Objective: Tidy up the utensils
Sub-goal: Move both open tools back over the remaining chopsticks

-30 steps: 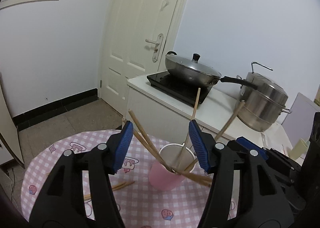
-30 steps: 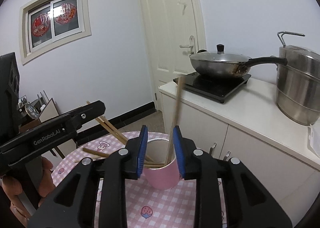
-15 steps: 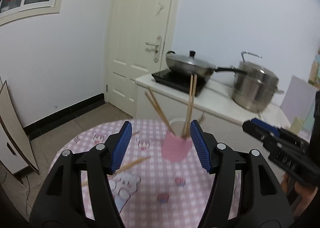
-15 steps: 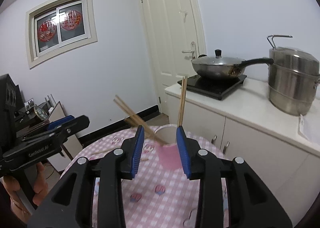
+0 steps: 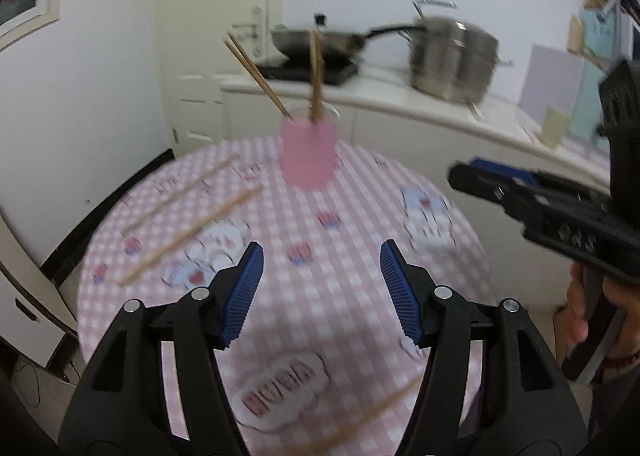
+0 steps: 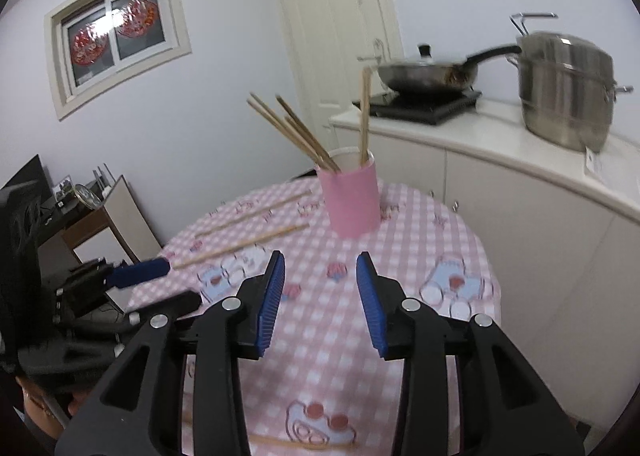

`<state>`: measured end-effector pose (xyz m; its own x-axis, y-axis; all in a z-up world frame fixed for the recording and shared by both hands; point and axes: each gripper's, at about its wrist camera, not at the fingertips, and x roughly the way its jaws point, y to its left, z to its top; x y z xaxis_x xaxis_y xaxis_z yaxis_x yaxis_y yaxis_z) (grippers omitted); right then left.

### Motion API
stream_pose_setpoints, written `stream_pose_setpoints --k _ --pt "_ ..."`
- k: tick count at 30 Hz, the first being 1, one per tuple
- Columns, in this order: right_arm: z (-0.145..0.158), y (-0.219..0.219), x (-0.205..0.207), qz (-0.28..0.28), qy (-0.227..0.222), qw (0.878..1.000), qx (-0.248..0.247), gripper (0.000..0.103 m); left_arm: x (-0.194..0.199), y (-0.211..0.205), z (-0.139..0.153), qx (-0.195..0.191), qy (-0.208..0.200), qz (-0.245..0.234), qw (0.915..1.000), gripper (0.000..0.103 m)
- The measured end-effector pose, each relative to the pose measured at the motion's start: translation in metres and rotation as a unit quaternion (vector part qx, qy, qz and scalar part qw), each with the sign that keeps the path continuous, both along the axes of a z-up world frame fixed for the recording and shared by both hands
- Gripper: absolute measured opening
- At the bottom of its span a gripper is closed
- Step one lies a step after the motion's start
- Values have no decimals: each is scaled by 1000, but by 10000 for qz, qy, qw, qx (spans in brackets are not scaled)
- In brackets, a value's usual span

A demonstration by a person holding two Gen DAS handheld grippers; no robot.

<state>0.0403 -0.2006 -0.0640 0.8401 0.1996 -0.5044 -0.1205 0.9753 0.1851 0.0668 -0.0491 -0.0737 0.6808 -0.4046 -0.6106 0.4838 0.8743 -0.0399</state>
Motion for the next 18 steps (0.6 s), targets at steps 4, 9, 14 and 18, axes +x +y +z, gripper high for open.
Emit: stream_pose_setpoints --k 4,9,14,18 --pt "-21 -5 -12 -182 179 9997 -44 35 -19 -14 -29 74 272 -355 9990 61" --pt "-47 -16 -37 -310 444 9985 98 35 -36 -30 -62 217 604 -579 9963 61" --pt "-69 -16 -58 -280 694 9971 137 35 -46 -39 -81 449 739 -613 9944 61" --pt "-79 -13 -64 -233 784 9965 166 35 -50 -43 -91 606 824 -610 9929 60"
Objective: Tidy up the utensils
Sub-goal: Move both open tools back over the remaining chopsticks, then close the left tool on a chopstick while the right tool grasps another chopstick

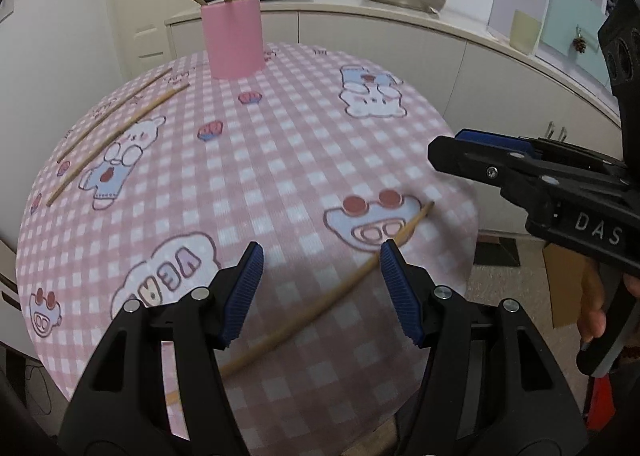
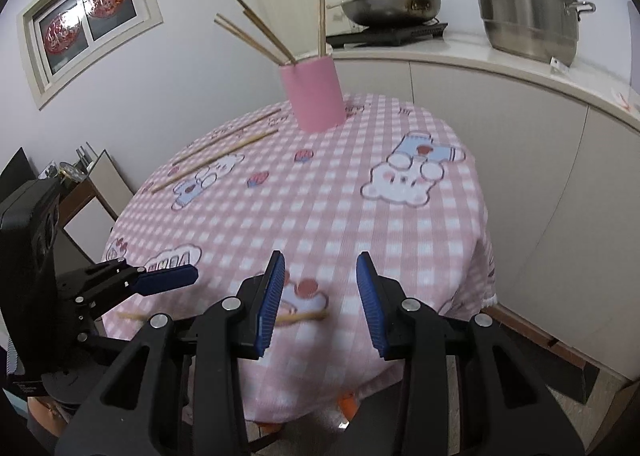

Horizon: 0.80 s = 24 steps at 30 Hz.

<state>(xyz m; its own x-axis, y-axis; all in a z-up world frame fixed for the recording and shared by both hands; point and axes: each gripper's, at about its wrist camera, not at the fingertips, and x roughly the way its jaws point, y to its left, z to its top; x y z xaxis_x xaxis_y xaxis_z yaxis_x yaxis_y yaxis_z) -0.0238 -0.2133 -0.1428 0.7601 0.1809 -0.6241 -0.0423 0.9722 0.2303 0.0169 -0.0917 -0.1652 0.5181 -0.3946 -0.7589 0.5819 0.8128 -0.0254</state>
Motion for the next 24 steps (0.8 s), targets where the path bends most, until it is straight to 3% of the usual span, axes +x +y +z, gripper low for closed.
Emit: stream_pose_setpoints --k 6,10,15,16,21,24 --pt "-8 -1 -3 14 65 10000 73 35 1 -6 -9 150 22 -27 9999 59" --pt "-7 -5 -4 7 42 9999 117 35 1 -17 -9 284 -50 -125 9995 35" --pt "-8 -6 1 38 78 9998 161 35 11 -28 -9 373 -95 -152 9991 21" --pt "-8 -5 3 59 93 9998 160 35 14 -28 -9 384 -82 -128 9991 13" --pt "-8 0 17 170 151 9995 210 35 32 -21 -8 552 -102 283 9980 6" --pt "-5 7 29 276 174 9993 192 35 53 0 -5 418 178 740 9962 6"
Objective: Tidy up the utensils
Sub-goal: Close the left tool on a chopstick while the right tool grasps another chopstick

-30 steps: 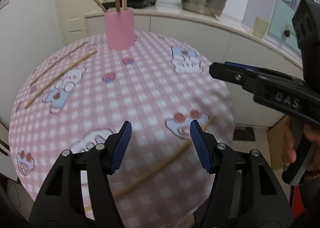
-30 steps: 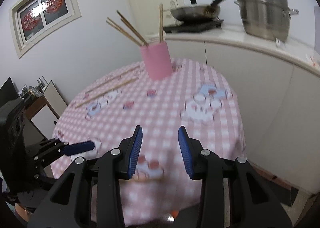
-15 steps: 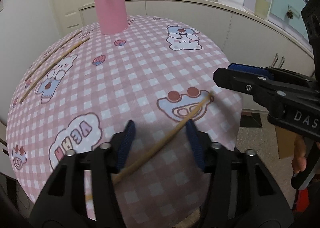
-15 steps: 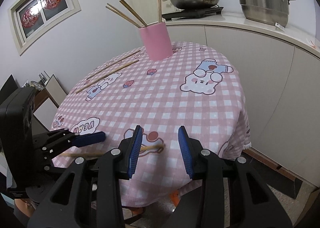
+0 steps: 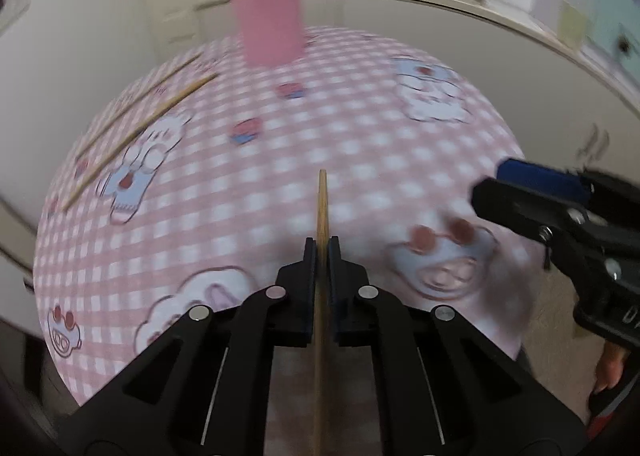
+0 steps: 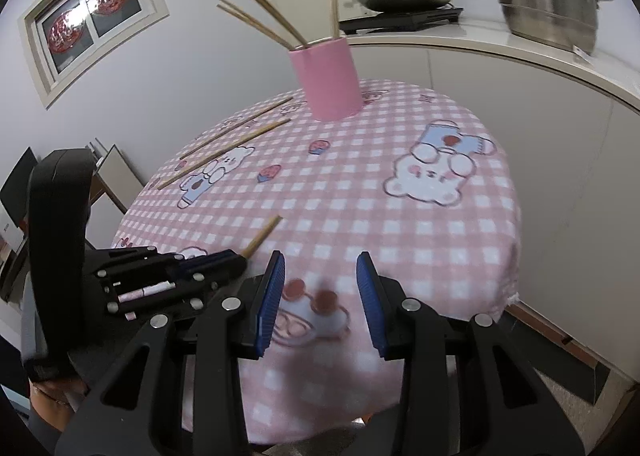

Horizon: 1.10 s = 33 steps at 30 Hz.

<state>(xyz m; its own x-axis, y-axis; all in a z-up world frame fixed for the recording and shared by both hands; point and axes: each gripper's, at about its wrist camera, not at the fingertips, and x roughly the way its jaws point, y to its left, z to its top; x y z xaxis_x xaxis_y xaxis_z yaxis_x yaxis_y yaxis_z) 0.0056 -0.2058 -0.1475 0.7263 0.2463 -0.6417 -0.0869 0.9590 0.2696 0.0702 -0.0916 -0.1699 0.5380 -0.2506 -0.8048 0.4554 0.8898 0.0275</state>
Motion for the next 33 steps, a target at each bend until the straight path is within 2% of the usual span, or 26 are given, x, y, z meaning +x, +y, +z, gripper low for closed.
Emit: stream_pose_setpoints --k 9,15,19,23,27,33 --pt "8 42 56 422 164 9990 2 35 46 69 27 -655 -23 886 9939 6" --pt "11 78 108 559 264 9980 108 35 84 121 55 -1085 -309 1545 9815 6" --pt "8 97 148 411 370 9984 137 35 104 150 66 -1297 -452 1864 9728 6" --pt "7 111 181 206 442 9986 198 35 124 173 70 -1434 -501 2054 9668 6" --pt "14 129 208 222 311 9991 156 35 143 189 70 -1519 -523 2193 9623 6" --pt "9 149 260 75 522 9983 258 37 174 205 82 -1462 -657 2273 9605 6"
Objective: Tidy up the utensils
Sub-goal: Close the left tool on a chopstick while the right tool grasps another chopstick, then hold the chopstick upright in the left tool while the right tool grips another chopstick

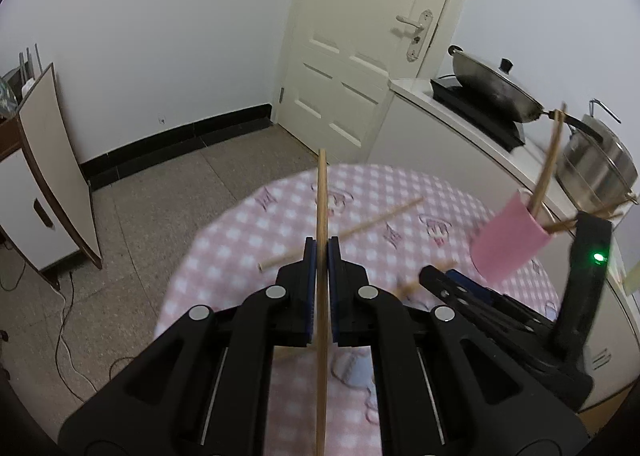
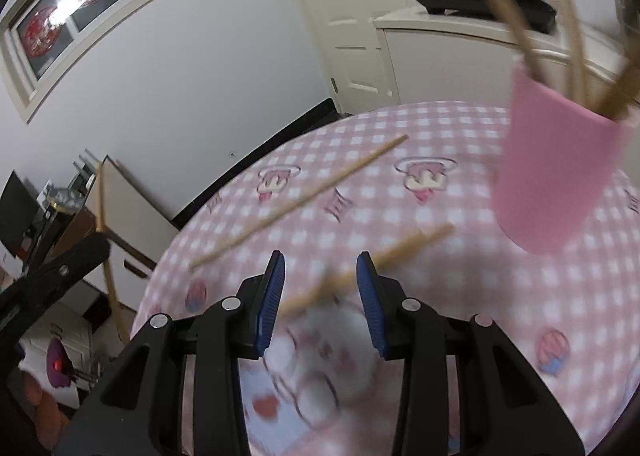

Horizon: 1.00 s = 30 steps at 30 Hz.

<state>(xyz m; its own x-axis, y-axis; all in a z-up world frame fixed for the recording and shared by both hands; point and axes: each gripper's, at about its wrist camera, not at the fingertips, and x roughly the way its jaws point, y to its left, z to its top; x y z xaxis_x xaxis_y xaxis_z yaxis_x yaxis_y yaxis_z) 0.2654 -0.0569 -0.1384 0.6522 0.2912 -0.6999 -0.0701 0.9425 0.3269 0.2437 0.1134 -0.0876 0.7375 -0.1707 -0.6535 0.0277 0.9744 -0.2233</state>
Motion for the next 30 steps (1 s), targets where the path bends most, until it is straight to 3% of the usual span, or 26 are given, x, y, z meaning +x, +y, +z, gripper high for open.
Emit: stream_pose_setpoints --k 9,14,18,20,27,28,30 --pt "-17 13 73 -652 579 9961 119 39 40 15 -4 142 90 -13 9999 6" --pt "-20 15 100 -1030 716 9920 -165 39 43 17 -9 153 123 -68 9998 6" --pt "-20 26 108 -1007 715 9907 -579 39 44 19 -11 131 128 -93 9998 6" --pt "-21 30 113 -992 707 9895 -780 23 44 20 -12 113 143 -68 9998 6" --pt "-20 18 108 -791 702 9929 -537 10 37 19 -11 112 154 -91 9998 6" --pt "-18 17 106 -720 659 9942 -453 0 36 20 -10 111 152 -80 9998 6" --pt "-18 15 108 -595 657 9955 -320 0 34 20 -9 118 142 -70 9998 6"
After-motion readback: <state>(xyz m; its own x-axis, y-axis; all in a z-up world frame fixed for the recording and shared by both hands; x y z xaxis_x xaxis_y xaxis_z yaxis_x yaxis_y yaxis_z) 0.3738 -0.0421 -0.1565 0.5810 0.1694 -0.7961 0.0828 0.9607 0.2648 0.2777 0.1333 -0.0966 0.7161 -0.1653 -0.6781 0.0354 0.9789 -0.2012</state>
